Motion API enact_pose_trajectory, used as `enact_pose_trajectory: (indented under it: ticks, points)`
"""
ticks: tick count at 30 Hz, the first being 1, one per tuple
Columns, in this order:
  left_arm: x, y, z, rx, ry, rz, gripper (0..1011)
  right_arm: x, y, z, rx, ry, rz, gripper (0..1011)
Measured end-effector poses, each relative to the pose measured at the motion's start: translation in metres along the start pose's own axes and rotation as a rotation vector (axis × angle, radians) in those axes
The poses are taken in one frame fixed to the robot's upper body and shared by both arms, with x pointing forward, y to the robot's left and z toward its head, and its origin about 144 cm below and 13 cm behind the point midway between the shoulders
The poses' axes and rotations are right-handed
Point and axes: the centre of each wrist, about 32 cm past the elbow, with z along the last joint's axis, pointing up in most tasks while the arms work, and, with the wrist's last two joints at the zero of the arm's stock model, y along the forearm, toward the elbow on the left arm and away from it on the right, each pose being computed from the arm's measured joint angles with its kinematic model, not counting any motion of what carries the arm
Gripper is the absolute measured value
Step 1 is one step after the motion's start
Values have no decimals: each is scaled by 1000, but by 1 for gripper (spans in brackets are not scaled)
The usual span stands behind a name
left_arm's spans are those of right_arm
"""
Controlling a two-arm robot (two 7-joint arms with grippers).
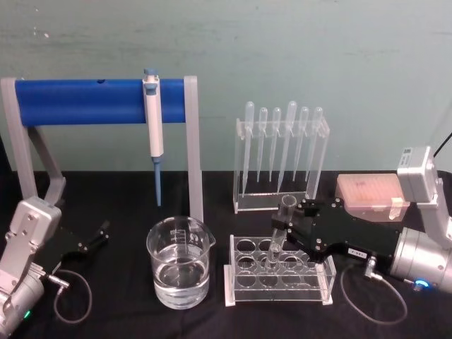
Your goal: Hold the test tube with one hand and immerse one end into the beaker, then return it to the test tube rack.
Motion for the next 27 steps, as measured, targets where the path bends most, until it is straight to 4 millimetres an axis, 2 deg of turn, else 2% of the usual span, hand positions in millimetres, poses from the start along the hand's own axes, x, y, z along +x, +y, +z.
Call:
enact_pose_trajectory:
  ticks: [27]
  points:
    - [0,0,0,0,0,0,1000,11,4,54,-5,29,-1,224]
